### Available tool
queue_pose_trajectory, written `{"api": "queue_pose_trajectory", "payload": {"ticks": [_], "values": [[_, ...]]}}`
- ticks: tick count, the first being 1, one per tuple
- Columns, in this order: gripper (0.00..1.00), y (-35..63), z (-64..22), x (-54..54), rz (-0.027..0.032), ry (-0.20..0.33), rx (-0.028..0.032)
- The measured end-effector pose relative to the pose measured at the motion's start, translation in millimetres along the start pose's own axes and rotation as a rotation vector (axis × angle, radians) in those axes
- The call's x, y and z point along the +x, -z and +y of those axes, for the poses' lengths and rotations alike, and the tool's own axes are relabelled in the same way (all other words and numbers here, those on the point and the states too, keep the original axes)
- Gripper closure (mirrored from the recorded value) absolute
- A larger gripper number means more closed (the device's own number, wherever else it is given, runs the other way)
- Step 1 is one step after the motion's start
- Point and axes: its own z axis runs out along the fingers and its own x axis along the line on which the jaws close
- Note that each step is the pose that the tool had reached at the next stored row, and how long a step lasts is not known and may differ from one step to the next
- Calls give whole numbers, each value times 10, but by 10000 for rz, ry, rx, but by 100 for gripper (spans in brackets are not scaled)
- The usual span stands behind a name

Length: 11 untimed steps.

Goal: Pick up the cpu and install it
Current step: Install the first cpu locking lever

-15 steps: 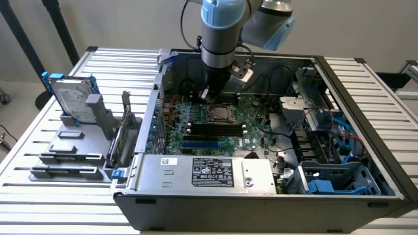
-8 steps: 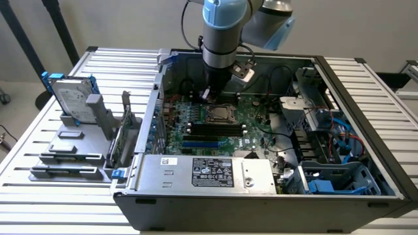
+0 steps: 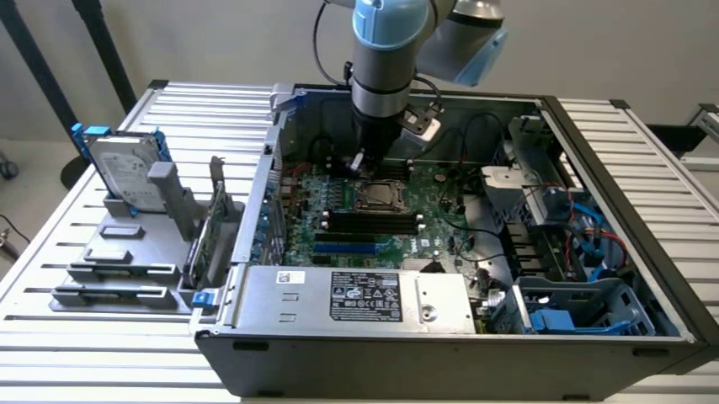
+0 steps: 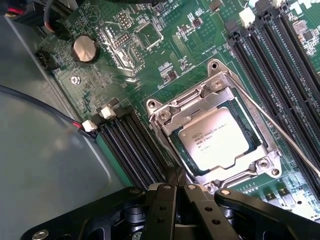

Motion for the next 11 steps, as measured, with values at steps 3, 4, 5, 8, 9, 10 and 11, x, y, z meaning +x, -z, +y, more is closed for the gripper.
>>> {"api": "queue_pose_trajectory", "payload": {"ticks": [3,4,5,8,9,10,11], "values": [[89,0,22,14,-15,-2,0],[89,0,30,19,-21,-2,1],[89,-1,38,24,-25,-4,2],[89,-1,64,41,-40,-6,7],[89,-2,74,48,-44,-7,9],[89,-2,83,54,-49,-7,11],[89,-2,94,60,-53,-8,15]]}}
